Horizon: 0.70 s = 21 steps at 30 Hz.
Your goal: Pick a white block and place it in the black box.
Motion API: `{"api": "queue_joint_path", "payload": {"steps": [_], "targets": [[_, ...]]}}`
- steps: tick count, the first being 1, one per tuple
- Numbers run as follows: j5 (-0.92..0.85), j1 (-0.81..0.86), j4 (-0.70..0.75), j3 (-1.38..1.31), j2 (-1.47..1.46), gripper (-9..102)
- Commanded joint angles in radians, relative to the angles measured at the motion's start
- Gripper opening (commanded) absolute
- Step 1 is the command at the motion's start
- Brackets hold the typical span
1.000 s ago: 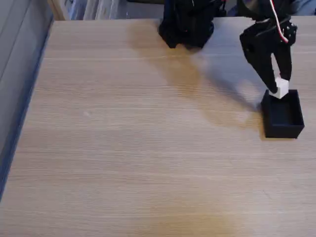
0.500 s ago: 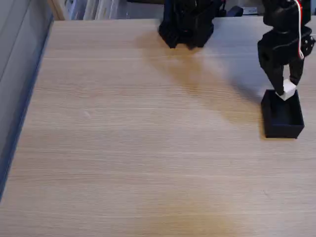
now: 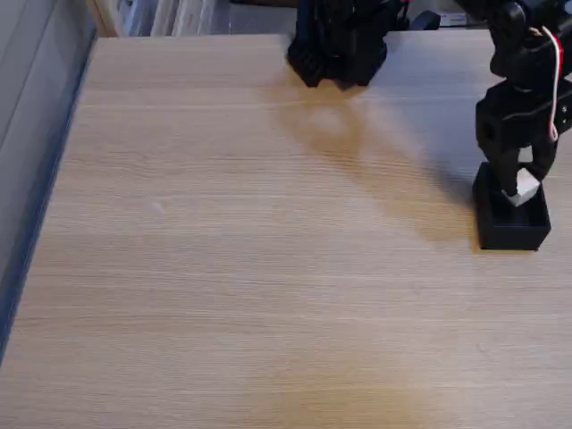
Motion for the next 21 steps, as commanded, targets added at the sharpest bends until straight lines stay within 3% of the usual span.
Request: {"api": "queue_joint_path", "payload": {"steps": [1, 5, 9, 14, 21], "targets": [[-0.006, 0.011, 0.014, -0.025, 0.029, 27], [-0.006, 0.018, 0.009, 0.061, 0.130, 23], [0.031, 0.025, -0.021, 0.218, 0.311, 0], [-0.023, 0.055, -0.003, 0.480, 0.603, 0], [-0.149, 0.158, 0.150, 0.917, 1.069, 0]]}}
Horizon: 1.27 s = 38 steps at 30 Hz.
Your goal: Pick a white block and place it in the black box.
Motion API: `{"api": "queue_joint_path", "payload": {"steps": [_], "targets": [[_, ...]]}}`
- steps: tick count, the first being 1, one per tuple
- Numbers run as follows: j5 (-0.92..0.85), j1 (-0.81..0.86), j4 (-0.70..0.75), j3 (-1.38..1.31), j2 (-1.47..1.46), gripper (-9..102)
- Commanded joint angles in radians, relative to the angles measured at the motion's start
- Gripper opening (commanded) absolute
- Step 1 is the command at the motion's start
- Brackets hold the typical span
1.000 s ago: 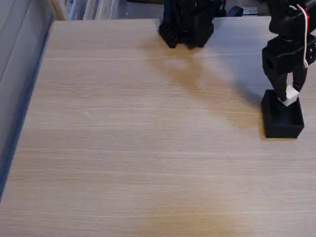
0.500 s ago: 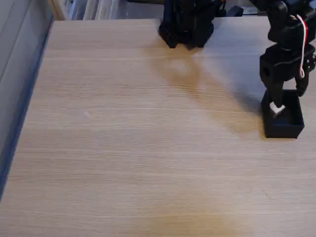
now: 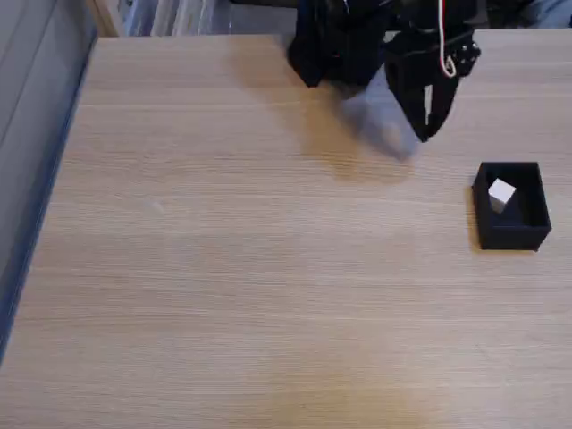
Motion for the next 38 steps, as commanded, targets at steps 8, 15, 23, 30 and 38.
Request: {"api": "queue_joint_path", "payload": {"steps": [8, 15, 23, 30, 38], "targets": [[-0.126, 0.224, 0.201, 0.525, 0.566, 0], [-0.117, 0.342, 0.178, 0.667, 0.784, 0], [-0.094, 0.313, 0.213, 0.669, 0.847, 0], [-0.094, 0.313, 0.213, 0.669, 0.847, 1], [-0.094, 0.313, 0.213, 0.669, 0.847, 2]]}}
